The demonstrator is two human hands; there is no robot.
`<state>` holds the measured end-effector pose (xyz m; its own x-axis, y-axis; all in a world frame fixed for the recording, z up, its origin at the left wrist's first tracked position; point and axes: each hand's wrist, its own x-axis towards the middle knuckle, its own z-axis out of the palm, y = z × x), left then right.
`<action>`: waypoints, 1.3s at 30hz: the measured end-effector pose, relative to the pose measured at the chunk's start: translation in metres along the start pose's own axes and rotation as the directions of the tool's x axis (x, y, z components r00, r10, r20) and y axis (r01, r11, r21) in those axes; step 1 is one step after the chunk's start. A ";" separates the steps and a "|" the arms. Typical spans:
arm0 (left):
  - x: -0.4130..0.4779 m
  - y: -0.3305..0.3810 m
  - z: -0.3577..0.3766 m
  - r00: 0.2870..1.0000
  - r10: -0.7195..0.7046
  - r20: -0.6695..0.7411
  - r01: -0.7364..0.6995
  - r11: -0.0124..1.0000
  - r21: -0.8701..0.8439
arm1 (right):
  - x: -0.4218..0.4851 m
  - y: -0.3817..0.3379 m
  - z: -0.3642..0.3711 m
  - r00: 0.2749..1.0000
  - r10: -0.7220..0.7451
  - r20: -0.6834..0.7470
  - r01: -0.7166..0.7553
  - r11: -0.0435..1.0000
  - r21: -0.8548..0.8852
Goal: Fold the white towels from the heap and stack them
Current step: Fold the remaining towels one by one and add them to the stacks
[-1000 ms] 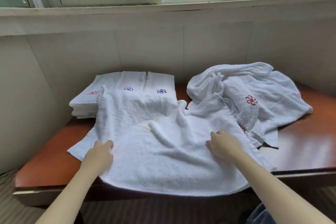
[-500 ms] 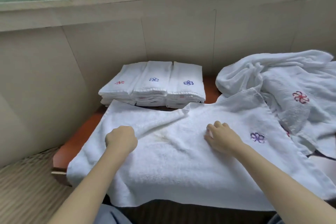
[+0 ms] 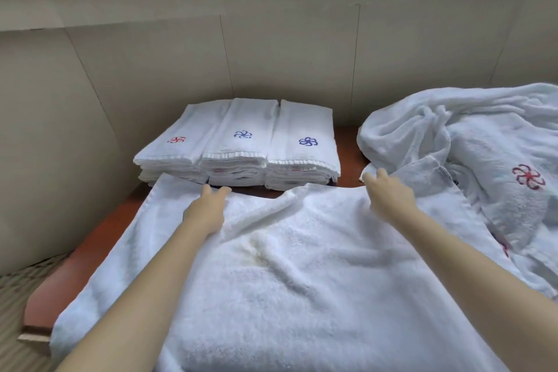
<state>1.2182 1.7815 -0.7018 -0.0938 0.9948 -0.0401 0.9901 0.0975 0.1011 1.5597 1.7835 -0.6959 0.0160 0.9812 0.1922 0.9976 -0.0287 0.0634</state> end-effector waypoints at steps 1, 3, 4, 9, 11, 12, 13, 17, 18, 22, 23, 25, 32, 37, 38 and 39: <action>0.010 0.000 -0.002 0.999 0.017 0.028 -0.018 0.999 0.033 | 0.011 0.005 0.000 0.999 0.001 0.041 0.001 0.999 -0.038; 0.025 0.003 -0.006 0.995 0.053 0.080 -0.057 0.997 0.056 | 0.029 0.013 0.006 0.986 -0.041 0.159 0.054 0.995 -0.084; 0.031 0.004 -0.008 0.990 0.070 0.119 -0.077 0.996 0.053 | 0.035 0.015 0.010 0.978 -0.061 0.201 0.079 0.994 -0.081; 0.044 0.000 -0.020 0.969 0.054 0.242 -0.079 0.992 0.098 | 0.039 0.014 0.026 0.988 -0.095 0.119 0.112 0.983 -0.143; 0.046 -0.009 -0.025 0.989 0.051 0.136 -0.069 0.989 0.132 | 0.038 0.017 0.022 0.991 -0.091 0.098 0.108 0.977 -0.183; 0.045 -0.014 -0.027 0.998 0.040 0.052 -0.047 0.989 0.141 | 0.038 0.020 0.019 0.992 -0.078 0.096 0.096 0.976 -0.196; 0.044 -0.020 -0.029 0.999 0.014 -0.043 -0.009 0.992 0.124 | 0.038 0.023 0.015 0.994 -0.060 0.087 0.077 0.976 -0.203; 0.035 -0.032 -0.046 0.924 -0.112 -0.367 0.126 0.992 0.013 | 0.043 0.032 -0.013 0.977 0.035 -0.209 -0.056 0.994 -0.093; 0.033 -0.032 -0.052 0.899 -0.140 -0.414 0.143 0.989 -0.022 | 0.045 0.032 -0.023 0.951 0.066 -0.303 -0.083 0.996 -0.041; 0.018 -0.033 -0.074 0.842 -0.252 -0.478 0.186 0.966 -0.181 | 0.038 0.035 -0.056 0.888 0.209 -0.409 -0.168 0.976 0.135; 0.013 -0.035 -0.076 0.840 -0.265 -0.474 0.199 0.962 -0.184 | 0.031 0.036 -0.059 0.883 0.258 -0.391 -0.199 0.962 0.186; 0.000 -0.041 -0.074 0.844 -0.290 -0.450 0.229 0.956 -0.185 | 0.013 0.038 -0.056 0.871 0.344 -0.350 -0.252 0.926 0.281; -0.041 -0.070 -0.053 0.859 -0.427 -0.281 0.390 0.903 -0.180 | -0.046 0.049 -0.035 0.831 0.538 -0.145 -0.373 0.730 0.572; -0.070 -0.087 -0.051 0.768 -0.393 -0.505 0.305 0.919 -0.251 | -0.068 0.049 -0.042 0.780 0.597 -0.190 -0.287 0.611 0.738; -0.078 -0.087 -0.047 0.750 -0.350 -0.561 0.250 0.936 -0.249 | -0.075 0.045 -0.040 0.770 0.604 -0.204 -0.266 0.596 0.758; -0.086 -0.087 -0.040 0.749 -0.305 -0.588 0.207 0.951 -0.230 | -0.083 0.042 -0.034 0.770 0.605 -0.201 -0.262 0.587 0.766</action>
<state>1.1363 1.6888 -0.6670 -0.4339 0.7332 0.5236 0.8981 0.3054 0.3165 1.5976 1.6944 -0.6756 0.6027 0.6999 0.3832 0.6333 -0.1275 -0.7633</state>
